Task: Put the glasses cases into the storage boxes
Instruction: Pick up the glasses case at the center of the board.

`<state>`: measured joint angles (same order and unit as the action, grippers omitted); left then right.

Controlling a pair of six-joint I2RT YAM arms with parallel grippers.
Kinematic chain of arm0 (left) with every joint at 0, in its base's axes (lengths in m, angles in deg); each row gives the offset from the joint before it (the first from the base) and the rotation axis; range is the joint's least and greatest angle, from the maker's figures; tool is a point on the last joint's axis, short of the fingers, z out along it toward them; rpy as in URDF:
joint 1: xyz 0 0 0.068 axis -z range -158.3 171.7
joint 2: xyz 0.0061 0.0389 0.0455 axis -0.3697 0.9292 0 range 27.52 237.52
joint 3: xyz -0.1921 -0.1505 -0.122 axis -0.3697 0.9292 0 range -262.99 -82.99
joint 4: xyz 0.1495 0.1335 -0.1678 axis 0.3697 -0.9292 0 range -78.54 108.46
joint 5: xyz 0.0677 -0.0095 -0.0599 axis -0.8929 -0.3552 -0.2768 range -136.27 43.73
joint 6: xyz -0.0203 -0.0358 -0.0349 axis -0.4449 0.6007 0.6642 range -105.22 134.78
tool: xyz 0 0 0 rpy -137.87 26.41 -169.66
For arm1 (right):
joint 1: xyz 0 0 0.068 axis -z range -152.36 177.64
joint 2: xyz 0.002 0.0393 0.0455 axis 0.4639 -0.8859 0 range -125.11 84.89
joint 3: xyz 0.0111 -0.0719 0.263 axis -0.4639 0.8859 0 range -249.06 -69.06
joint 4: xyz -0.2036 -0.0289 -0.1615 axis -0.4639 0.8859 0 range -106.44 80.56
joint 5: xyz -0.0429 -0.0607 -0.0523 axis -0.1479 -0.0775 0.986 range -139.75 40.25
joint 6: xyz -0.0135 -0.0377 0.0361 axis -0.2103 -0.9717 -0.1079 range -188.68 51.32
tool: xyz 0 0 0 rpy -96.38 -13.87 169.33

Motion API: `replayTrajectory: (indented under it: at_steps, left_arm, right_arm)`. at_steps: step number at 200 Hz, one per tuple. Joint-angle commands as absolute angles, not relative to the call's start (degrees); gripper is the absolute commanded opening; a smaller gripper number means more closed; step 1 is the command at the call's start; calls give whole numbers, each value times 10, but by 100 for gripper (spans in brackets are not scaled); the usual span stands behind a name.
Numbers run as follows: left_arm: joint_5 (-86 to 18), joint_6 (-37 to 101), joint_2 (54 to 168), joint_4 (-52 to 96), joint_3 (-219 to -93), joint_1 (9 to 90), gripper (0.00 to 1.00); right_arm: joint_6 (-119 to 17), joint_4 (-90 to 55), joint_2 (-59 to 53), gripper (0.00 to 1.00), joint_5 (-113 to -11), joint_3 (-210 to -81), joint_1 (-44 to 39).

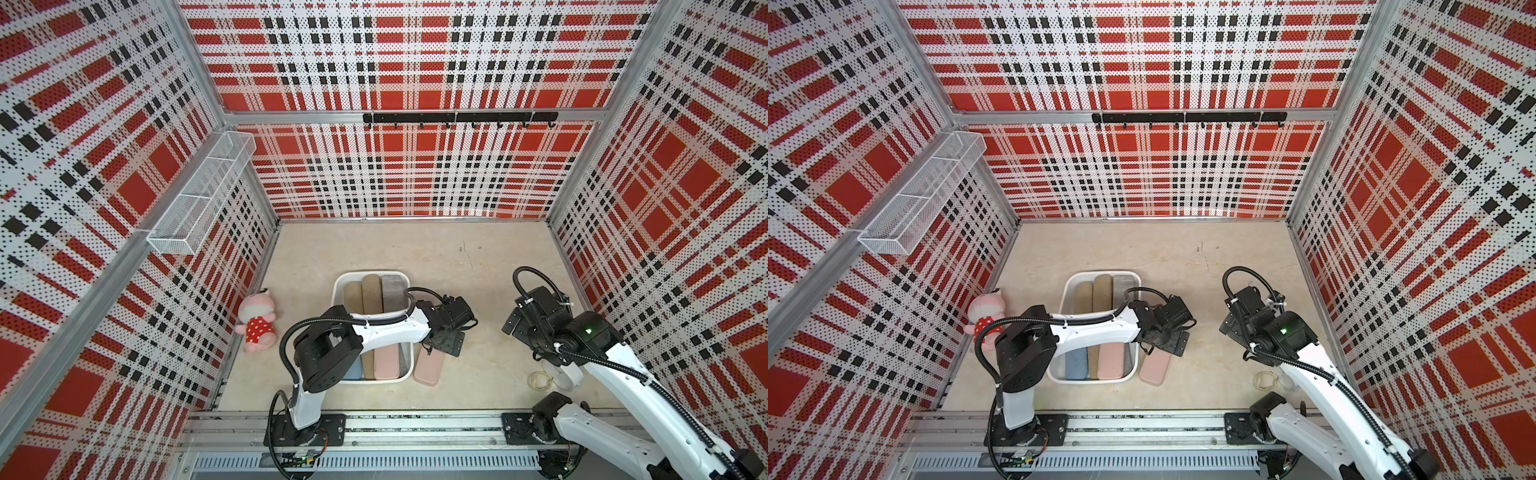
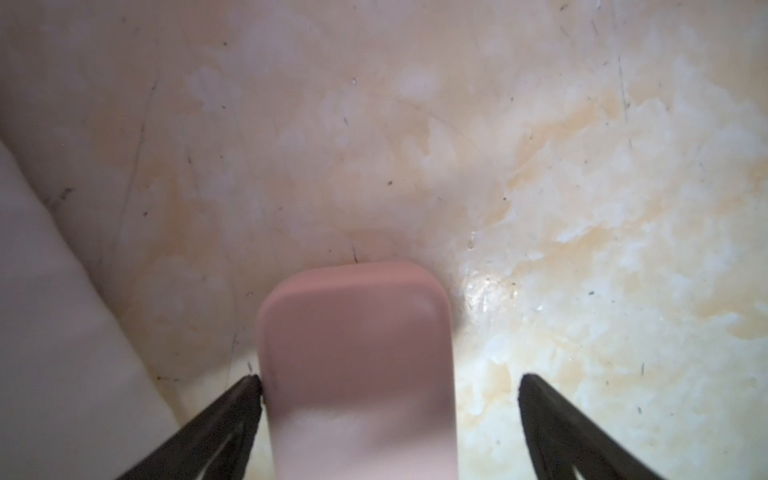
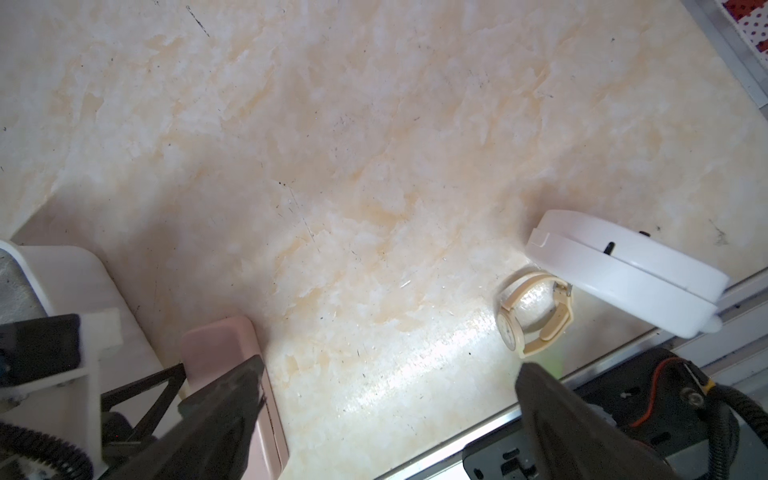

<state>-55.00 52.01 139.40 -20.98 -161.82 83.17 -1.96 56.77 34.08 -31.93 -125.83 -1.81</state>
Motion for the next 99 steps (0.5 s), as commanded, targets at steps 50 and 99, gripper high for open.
replayTrajectory:
  at_steps: [50,99]
  left_arm:
    - [-532,519,1444,-250,-1628,818,89]
    - [-542,507,1468,-285,-1667,831,76]
  right_arm:
    - [-31,577,336,99,-303,-1288,-12]
    - [-36,577,340,98,-295,-1296,-8]
